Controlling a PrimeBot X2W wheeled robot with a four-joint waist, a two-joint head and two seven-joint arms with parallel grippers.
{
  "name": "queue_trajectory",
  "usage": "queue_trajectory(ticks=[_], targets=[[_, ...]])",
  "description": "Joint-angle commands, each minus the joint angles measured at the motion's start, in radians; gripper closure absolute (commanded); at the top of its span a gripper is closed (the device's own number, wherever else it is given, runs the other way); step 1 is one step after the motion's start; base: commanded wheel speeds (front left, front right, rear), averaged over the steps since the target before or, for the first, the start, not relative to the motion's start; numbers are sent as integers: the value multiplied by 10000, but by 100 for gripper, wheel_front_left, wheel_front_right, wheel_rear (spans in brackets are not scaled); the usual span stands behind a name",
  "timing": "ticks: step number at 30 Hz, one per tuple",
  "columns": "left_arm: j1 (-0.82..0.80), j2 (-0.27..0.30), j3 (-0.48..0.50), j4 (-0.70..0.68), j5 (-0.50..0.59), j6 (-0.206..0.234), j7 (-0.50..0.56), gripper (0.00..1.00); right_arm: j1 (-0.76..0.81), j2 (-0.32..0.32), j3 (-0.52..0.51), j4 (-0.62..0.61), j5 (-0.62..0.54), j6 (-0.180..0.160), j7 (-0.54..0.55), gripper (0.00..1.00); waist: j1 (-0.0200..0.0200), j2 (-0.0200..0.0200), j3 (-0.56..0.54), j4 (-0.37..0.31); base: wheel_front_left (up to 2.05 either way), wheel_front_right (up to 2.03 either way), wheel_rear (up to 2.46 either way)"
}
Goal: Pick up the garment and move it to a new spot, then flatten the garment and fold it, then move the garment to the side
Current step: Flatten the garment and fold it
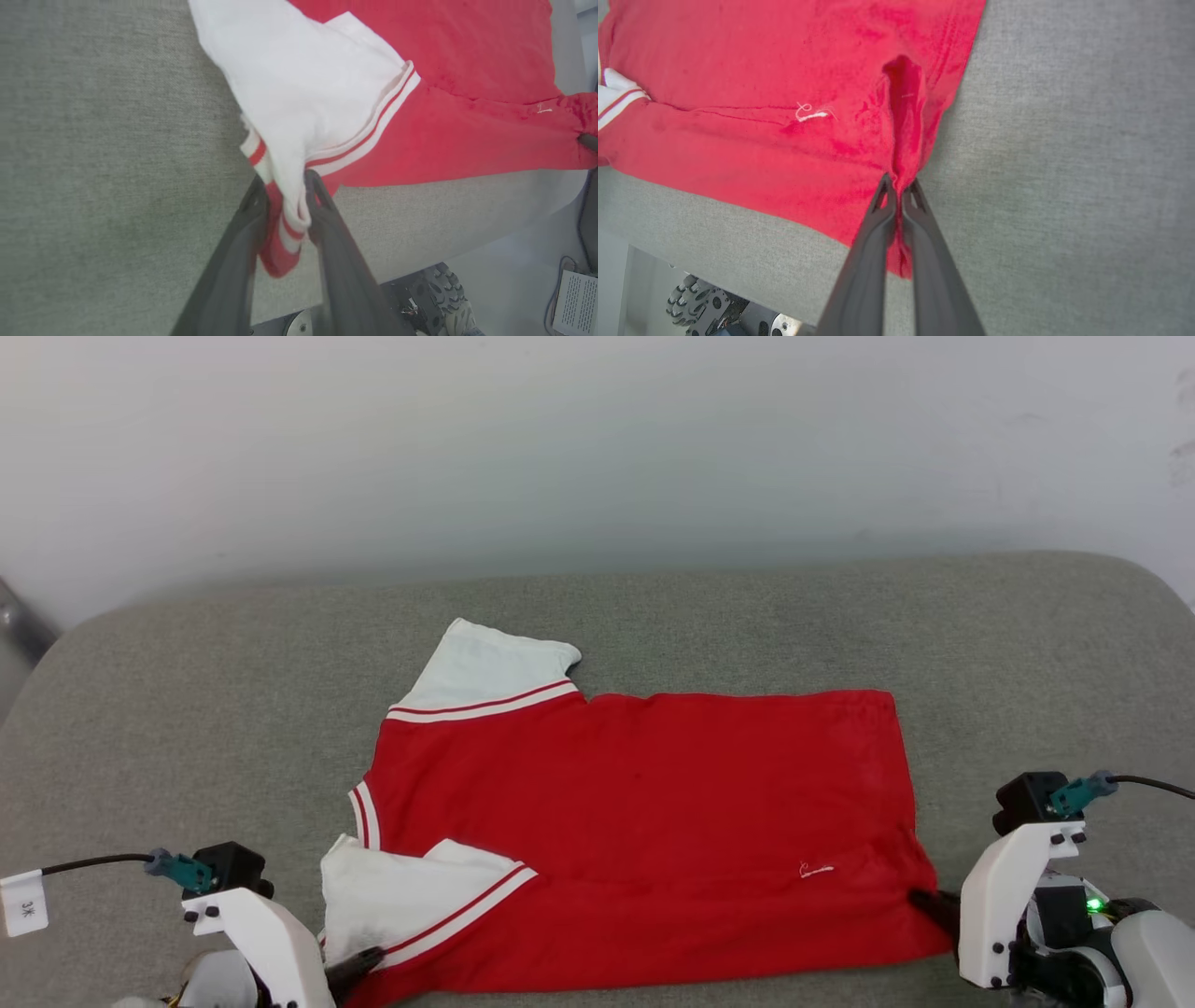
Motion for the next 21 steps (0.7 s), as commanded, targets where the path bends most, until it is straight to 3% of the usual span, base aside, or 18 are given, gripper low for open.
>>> queue_trajectory(ticks=[1,7,14,21], targets=[[-242,-51,34,59,58,-14,-99,0,101,105,19,5,-28,-4,-151,0,1,0,70,-38,0,0,0],[-689,125,170,365,347,-212,-663,0,71,70,189,-545,-447,-4,-2460,0,1,0,278,-378,0,0,0],[-1664,420,384,-177,1458,99,-1951,0,-40,144,-178,-1217,-1322,-4,-5117,0,1,0,575,-764,0,0,0],[-3355,223,625,54,2396,484,-3631,0,-401,456,-605,-2252,-1997,-4,-6416,0,1,0,1577,-1249,0,0,0]])
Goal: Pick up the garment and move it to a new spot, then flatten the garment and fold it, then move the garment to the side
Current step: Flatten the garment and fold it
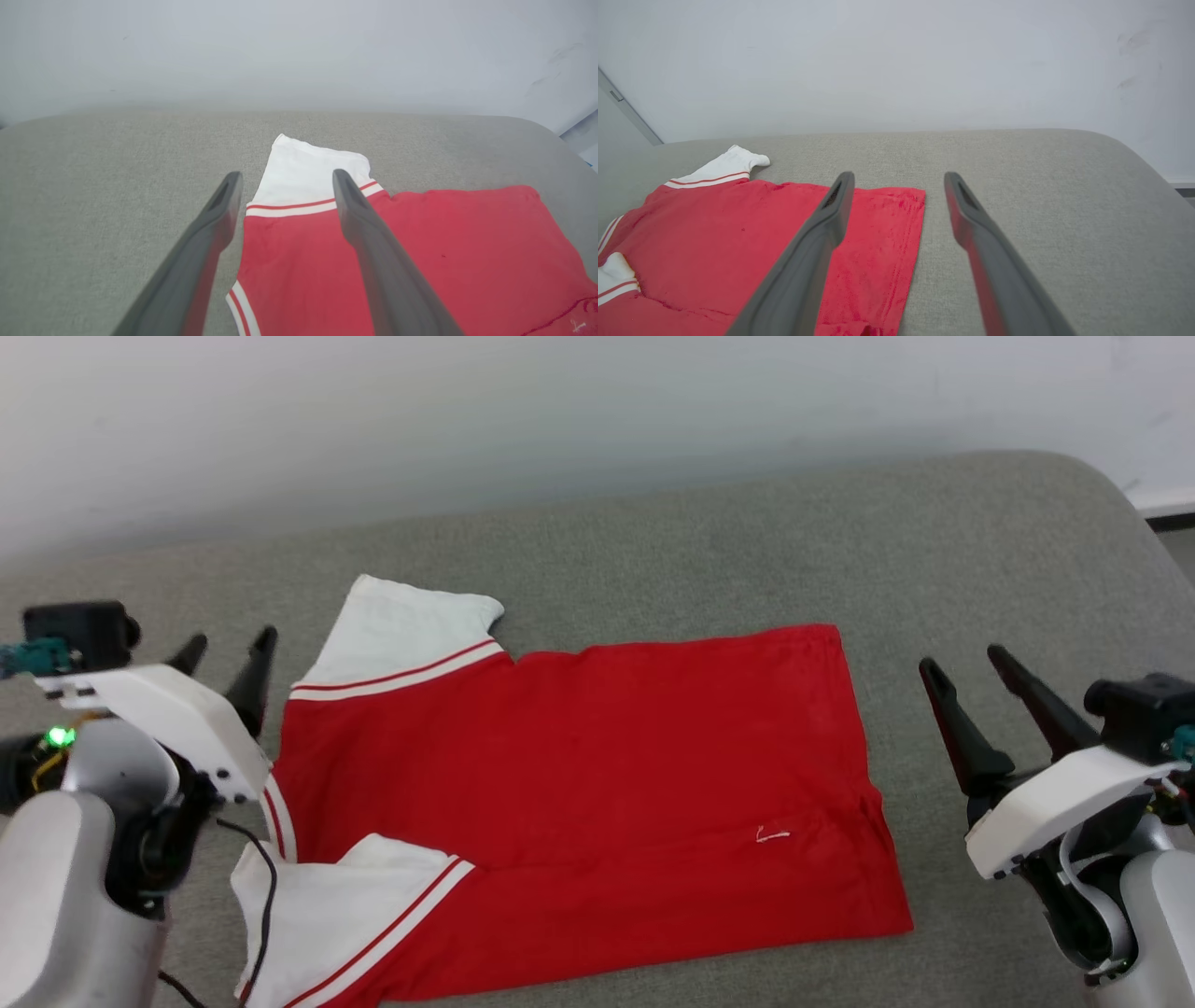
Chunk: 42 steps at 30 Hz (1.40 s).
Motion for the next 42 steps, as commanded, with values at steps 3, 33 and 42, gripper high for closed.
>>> queue_trajectory(ticks=[3,33,42], targets=[[-932,81,121,289,269,45,-487,0,-364,152,-107,-438,-213,-4,-216,0,0,0,980,-518,0,0,0],[-5652,2721,-887,2480,-266,401,7675,0,-1359,828,-59,-1668,107,-4,-684,0,0,0,4978,-2642,0,0,0],[-4571,2215,-992,2737,-775,635,8025,100,-1476,421,-4,-1388,688,-6,-118,0,0,0,5037,-2693,0,0,0]])
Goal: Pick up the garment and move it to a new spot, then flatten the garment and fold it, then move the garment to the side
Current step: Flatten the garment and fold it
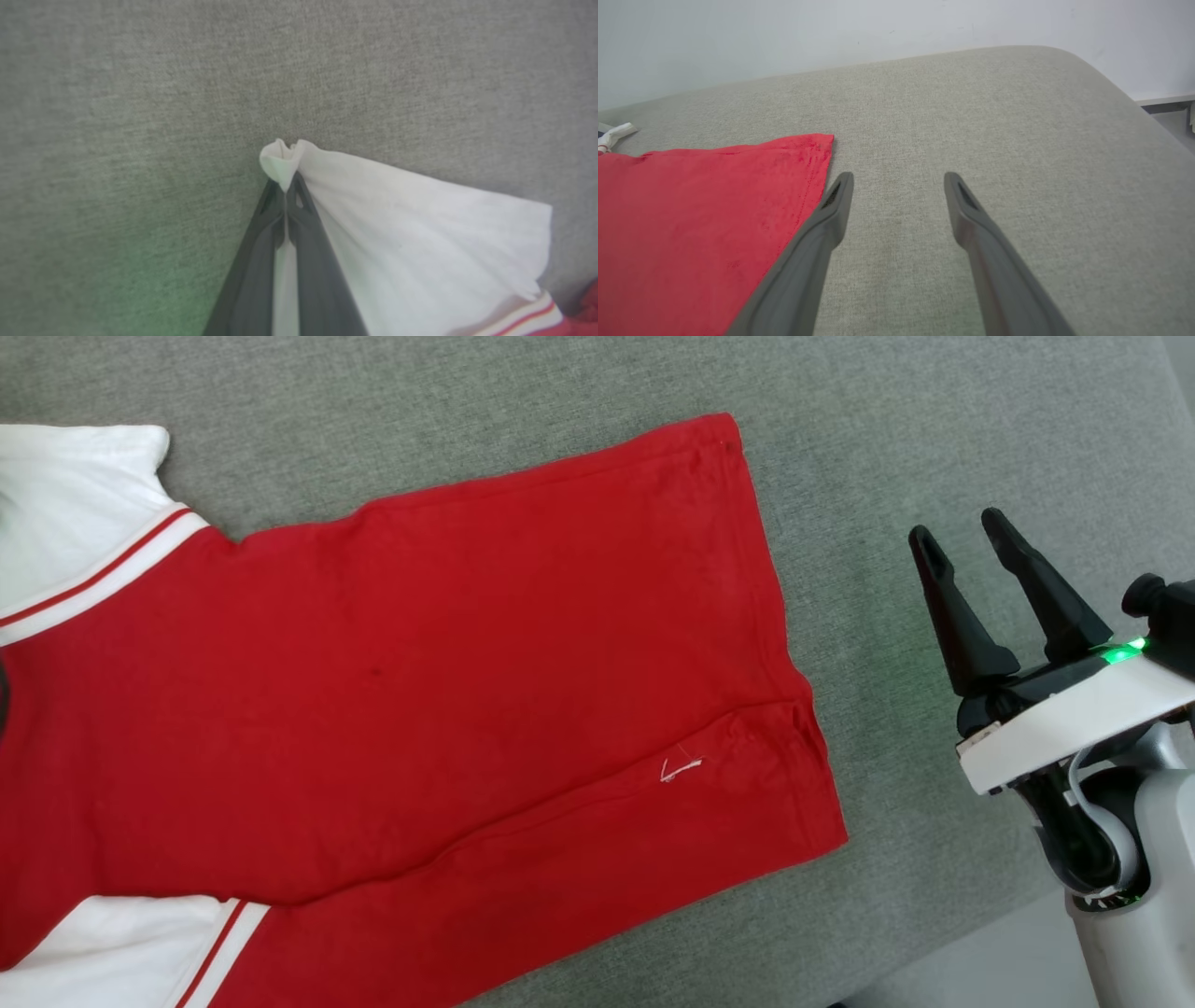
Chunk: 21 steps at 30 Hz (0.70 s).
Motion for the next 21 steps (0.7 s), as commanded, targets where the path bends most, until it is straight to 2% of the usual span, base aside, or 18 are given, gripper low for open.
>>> queue_trajectory(ticks=[1,5,9,12,13,16,21], targets=[[1331,-647,-595,576,-77,-2,255,100,-140,-136,81,64,175,-8,191,0,1,0,-28,80,0,0,0],[1201,-765,-610,400,22,-72,-126,100,-644,-381,200,341,817,-6,1022,0,1,0,-199,322,0,0,0],[602,-891,-698,231,154,-298,-602,100,-1689,-827,483,1077,1573,-6,2619,0,1,0,-421,781,0,0,0],[167,-983,-859,135,292,-618,-921,100,-2535,-1189,852,1664,1895,-6,3998,0,1,0,-580,1231,0,0,0],[167,-983,-859,135,292,-618,-921,100,-2535,-1189,852,1664,1895,-6,3998,0,1,0,-580,1231,0,0,0],[-334,-1137,-1034,18,399,-931,-1203,100,-3371,-1444,1109,2357,2125,-6,5302,0,1,0,-644,1684,0,0,0],[-926,-1491,-1416,-234,554,-1456,-1590,100,-4532,-1465,1417,3459,2057,-6,6754,0,1,0,-599,2301,0,0,0]])
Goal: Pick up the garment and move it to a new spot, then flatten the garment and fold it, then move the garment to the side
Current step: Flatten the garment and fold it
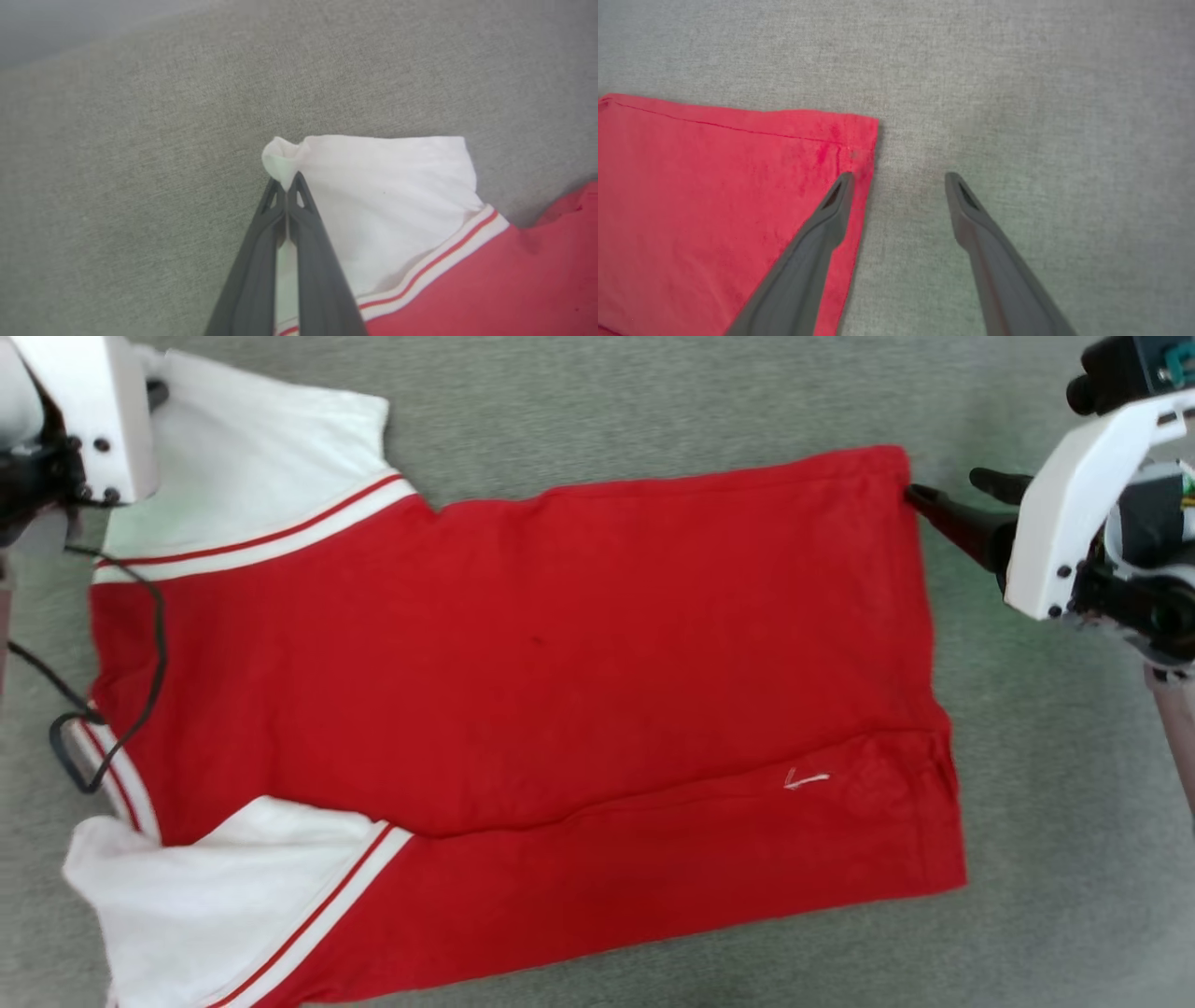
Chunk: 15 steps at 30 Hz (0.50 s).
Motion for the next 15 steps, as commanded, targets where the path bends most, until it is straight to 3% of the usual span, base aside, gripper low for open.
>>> queue_trajectory(ticks=[1,10,11,12,15], targets=[[-112,-127,-46,-39,10,-70,-64,100,-182,44,18,129,-14,-4,74,0,-1,-1,31,286,0,0,0],[-523,-392,-535,-235,198,-458,-459,100,-728,389,694,2032,-298,-4,1576,0,-1,-1,283,783,0,0,0],[-517,-406,-552,-222,198,-484,-491,100,-676,442,744,2204,-263,-4,1760,71,-1,-1,276,803,0,0,0],[-506,-416,-570,-211,192,-504,-519,100,-630,468,804,2358,-262,-4,1962,100,-1,-1,269,815,0,0,0],[-490,-442,-596,-188,161,-504,-625,100,-668,459,881,2397,-246,-4,2187,100,-1,-1,251,866,0,0,0]])
